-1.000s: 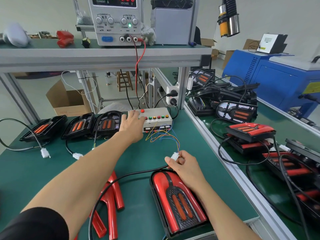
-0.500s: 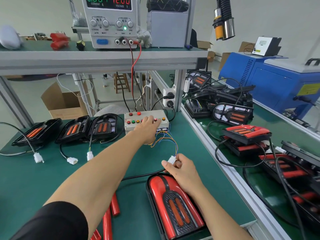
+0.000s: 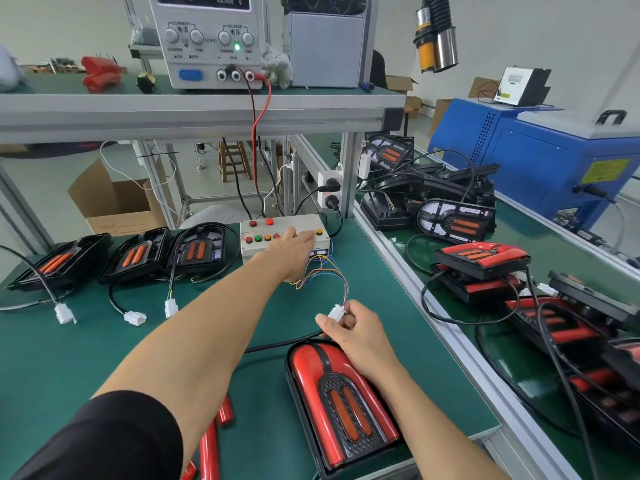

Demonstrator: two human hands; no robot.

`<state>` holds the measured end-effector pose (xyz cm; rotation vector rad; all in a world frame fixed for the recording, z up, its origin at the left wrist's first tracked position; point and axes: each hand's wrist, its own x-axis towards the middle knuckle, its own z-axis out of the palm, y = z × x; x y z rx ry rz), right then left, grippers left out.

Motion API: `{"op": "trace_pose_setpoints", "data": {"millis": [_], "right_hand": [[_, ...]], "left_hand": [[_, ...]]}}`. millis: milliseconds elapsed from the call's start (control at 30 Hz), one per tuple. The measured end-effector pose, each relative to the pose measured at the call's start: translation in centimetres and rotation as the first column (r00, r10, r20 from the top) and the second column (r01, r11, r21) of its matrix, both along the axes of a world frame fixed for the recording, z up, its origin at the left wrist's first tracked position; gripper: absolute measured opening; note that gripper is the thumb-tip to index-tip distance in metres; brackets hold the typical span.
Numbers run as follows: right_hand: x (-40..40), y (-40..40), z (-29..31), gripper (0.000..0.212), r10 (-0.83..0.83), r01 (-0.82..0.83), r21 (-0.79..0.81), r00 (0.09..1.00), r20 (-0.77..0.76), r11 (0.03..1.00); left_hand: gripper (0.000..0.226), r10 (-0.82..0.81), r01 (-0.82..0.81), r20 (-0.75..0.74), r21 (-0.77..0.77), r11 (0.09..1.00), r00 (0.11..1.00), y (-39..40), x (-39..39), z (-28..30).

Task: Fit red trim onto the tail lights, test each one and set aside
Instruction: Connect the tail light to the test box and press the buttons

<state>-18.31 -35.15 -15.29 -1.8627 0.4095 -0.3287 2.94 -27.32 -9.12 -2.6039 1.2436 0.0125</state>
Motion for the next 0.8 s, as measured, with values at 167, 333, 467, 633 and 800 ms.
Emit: {"op": "trace_pose_setpoints", "data": {"millis": [167,333,467,633,800], "right_hand": [[0.17,0.17,0.01,0.044,-0.032,0.032,0.004,0.999,0.006,0.999],[0.16,0.15,0.0,0.045,-0.034,0.034,-0.008,0.999,0.003,0.999],[0.19,0.16,0.02,0.046,-0.033,0.033,-0.011,0.999,0.005,0.999],[0.13,0.26,0.18,0.047,-0.02,0.02,0.009,1.0,-0.001,1.0],[-0.03,0.31,0.35,0.057,-0.013,0.013,0.015,1.0,-0.002,1.0]], "left_hand": [[0.079,0.016,-0.034,-0.135,-0.132,0.991,0.991,-0.04,0.47,0.24],[0.077,0.001,-0.033,-0.185,-0.169,0.985,0.983,-0.11,0.83,-0.01],[0.077,0.008,-0.031,-0.167,-0.135,0.99,0.986,-0.12,0.83,-0.21],[0.065,0.025,-0.044,-0.169,-0.109,0.993,0.985,-0.45,0.83,-0.05],[0.06,0.016,-0.029,-0.142,-0.086,0.996,0.99,-0.59,0.96,-0.27]]}}
